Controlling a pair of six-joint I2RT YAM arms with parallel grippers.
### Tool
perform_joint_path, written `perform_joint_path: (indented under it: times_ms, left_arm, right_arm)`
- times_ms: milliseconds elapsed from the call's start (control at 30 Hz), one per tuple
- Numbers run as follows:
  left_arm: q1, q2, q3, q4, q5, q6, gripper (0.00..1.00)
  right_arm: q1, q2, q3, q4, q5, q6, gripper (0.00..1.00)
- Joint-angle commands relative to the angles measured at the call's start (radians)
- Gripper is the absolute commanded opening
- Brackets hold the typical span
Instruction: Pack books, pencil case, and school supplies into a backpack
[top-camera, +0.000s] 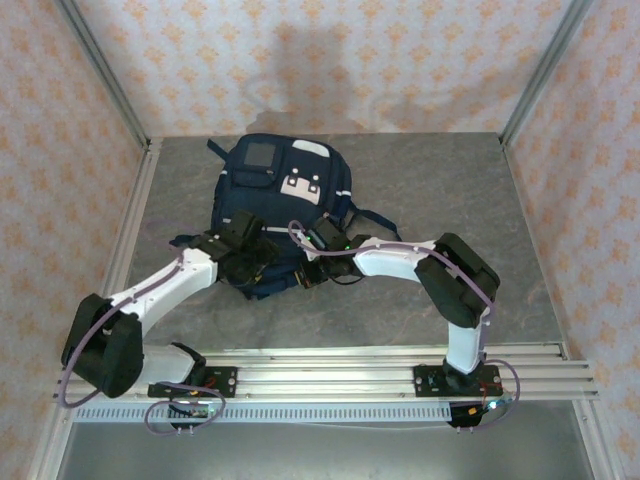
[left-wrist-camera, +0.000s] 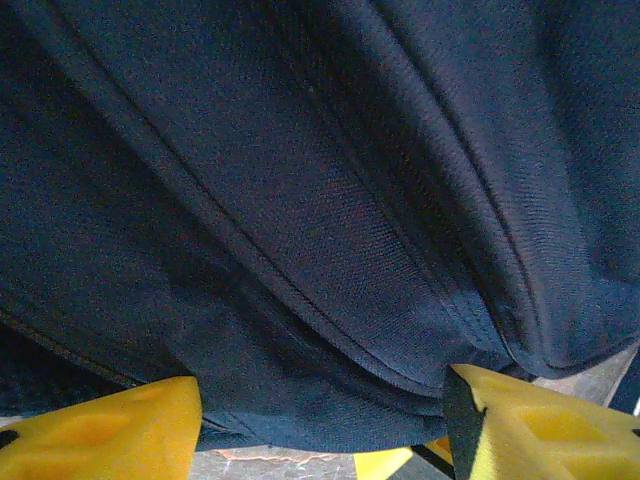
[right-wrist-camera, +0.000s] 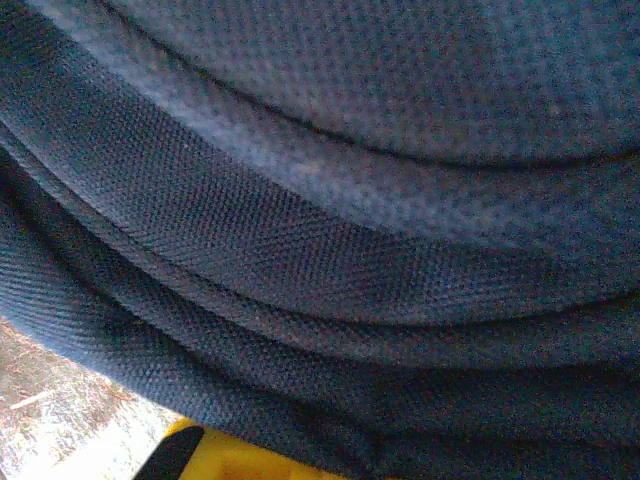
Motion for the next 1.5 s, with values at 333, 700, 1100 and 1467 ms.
perform_joint_path:
  times_ms: [333, 700, 1100, 1467]
  left_arm:
    - [0.024, 0.093, 0.002, -0.026, -0.102, -0.027, 0.35]
    - [0.145, 0.034, -0.122, -0.069, -0.115, 0.073, 0.35]
    - [0.203, 0.055, -0.150, -0.040, -0.066, 0.157, 0.36]
    - [-0.046, 0.229, 0.079, -0.024, 0.075, 0.374, 0.53]
  right_arm:
    - [0.000, -0.056, -0.037, 0.031, 0.117, -0.024, 0.00]
    - [-0.129, -0.120, -0.104, 0.009, 0.216, -0.066, 0.00]
    - [-0.311, -0.088, -0.063, 0.085, 0.289, -0.017, 0.00]
    - [-0.345, -0.260, -0.271, 0.254, 0.488, 0.121, 0.00]
